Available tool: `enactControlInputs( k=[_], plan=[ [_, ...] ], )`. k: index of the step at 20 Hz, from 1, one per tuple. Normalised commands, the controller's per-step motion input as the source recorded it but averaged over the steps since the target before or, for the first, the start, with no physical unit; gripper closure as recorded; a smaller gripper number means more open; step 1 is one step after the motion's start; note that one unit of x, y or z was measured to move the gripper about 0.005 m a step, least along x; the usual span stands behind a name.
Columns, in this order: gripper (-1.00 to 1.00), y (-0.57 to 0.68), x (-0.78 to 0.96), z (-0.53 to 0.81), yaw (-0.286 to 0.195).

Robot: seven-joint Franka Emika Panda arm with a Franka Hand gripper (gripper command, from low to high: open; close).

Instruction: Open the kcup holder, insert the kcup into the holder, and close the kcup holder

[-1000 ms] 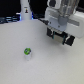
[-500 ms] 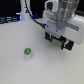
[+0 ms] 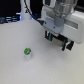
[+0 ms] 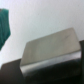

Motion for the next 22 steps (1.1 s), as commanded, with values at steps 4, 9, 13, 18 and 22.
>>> enactControlInputs(
  k=[4, 9, 13, 18, 22],
  plan=[
    [-1.00, -0.48, -0.01, 0.33, -0.256],
    [-1.00, -0.49, 0.00, 0.25, -0.262],
    [-1.00, -0.41, -0.08, 0.04, -0.293],
    [-1.00, -0.39, -0.14, 0.00, -0.303],
    [-1.00, -0.41, -0.19, -0.14, -0.302]
  ],
)
